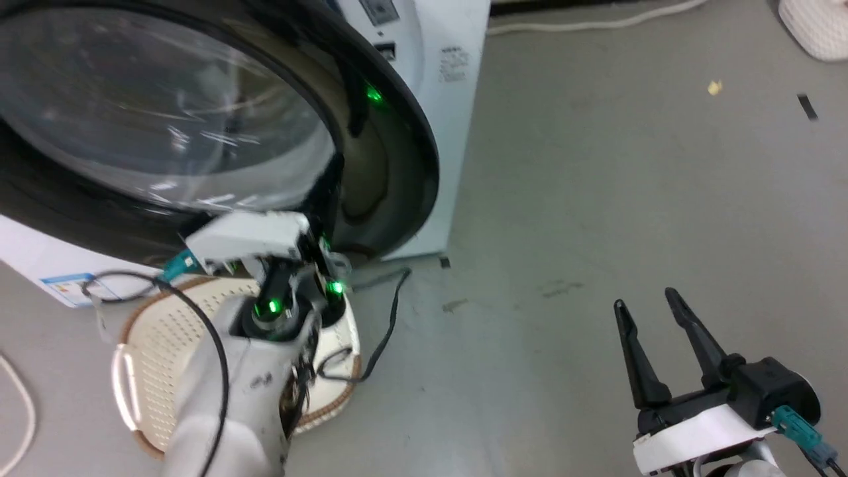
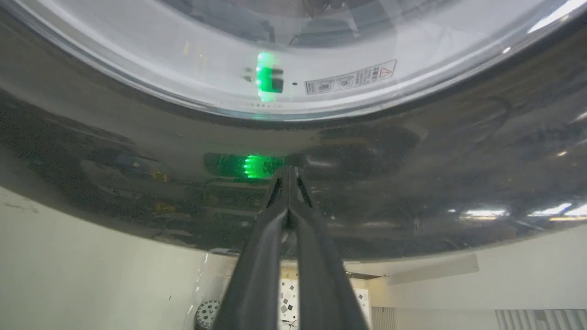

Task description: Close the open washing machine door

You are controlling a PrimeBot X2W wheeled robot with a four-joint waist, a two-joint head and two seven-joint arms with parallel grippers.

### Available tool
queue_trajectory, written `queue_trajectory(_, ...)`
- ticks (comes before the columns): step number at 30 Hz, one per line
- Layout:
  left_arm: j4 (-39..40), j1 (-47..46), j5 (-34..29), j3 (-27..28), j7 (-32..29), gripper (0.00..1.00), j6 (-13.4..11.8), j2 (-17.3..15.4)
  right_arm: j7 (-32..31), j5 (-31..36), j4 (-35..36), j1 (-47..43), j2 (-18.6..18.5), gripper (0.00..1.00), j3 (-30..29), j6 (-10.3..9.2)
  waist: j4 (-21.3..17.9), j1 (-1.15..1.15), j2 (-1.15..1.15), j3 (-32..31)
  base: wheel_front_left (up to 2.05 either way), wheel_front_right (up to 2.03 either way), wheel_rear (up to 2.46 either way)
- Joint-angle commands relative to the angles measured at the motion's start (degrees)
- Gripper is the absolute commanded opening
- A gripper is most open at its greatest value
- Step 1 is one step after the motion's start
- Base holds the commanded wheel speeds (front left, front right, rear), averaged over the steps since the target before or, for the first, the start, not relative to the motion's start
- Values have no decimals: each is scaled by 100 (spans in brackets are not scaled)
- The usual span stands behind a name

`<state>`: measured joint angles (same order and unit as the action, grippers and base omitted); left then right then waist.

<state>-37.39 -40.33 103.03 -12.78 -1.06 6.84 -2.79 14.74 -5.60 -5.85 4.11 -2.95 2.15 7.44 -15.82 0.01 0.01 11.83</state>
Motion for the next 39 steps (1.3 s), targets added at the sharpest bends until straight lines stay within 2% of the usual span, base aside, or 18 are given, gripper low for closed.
queue_trajectory(1, 1, 192, -35, -55, -26, 0, 54, -10, 26, 27, -16, 3, 7, 100, -2, 5, 141, -1, -1, -190, 0, 0, 0)
queue_trajectory(4, 411, 640, -529, -290, 38, 0, 61, -166, 26, 29, -7, -67, 7, 100, -62, 5, 323, -1, -1, -416, 0, 0, 0)
queue_trajectory(8, 1238, 1526, -1412, -763, 266, 0, 63, -602, 26, 32, -6, -237, 7, 100, -143, 5, 639, -1, -1, -727, 0, 0, 0)
queue_trajectory(9, 1439, 1757, -1621, -871, 359, 7, 63, -735, 26, 45, -11, -290, 7, 100, -152, 5, 730, -1, -1, -808, 0, 0, 0)
queue_trajectory(10, 1648, 1982, -1803, -976, 442, 80, 63, -863, 26, 53, -15, -338, 7, 100, -155, 5, 811, -1, -1, -879, 0, 0, 0)
queue_trajectory(11, 1836, 2209, -1981, -1095, 499, 100, 63, -1010, 26, 59, -23, -385, 7, 100, -151, 5, 884, -1, -1, -954, 0, 0, 0)
queue_trajectory(16, 2352, 2944, -3275, -1585, 1233, 100, 64, -1807, 26, 122, -31, -597, 7, 100, -194, 5, 1329, -1, -1, -1255, 0, 0, 0)
queue_trajectory(17, 2398, 3128, -4344, -1657, 1536, 100, -35, -2139, 26, 170, -25, -666, 7, 100, -244, 5, 1558, -1, -1, -1381, 0, 0, 0)
queue_trajectory(20, 2583, 3296, -5447, -1550, 1598, 100, -372, -2286, 26, 169, -7, -707, 7, 100, -302, 5, 1727, -1, -1, -1466, 0, 0, 0)
queue_trajectory(24, 3212, 3735, -6695, -797, 1603, 100, -867, -2041, 26, 137, 10, -762, 7, 100, -310, 5, 1866, -1, -1, -1526, 0, 0, 0)
queue_trajectory(28, 3760, 4331, -7589, -36, 1604, 100, -1127, -1605, 26, 70, -2, -825, 7, 100, -275, 5, 1933, -1, -1, -1550, 0, 0, 0)
queue_trajectory(31, 3990, 4691, -8217, 251, 1605, 100, -1143, -1387, 26, 32, 3, -883, 7, 100, -268, 5, 1975, -1, -1, -1561, 0, 0, 0)
queue_trajectory(34, 4118, 4882, -8960, 223, 1605, 100, -1086, -1362, 26, 9, -39, -947, 7, 100, -256, 5, 2015, -1, -1, -1570, 0, 0, 0)
queue_trajectory(39, 4099, 5021, -9255, 224, 1605, 100, -897, -1111, 26, -10, -128, -990, 7, 100, -173, 5, 2048, -1, -1, -1521, 0, 0, 0)
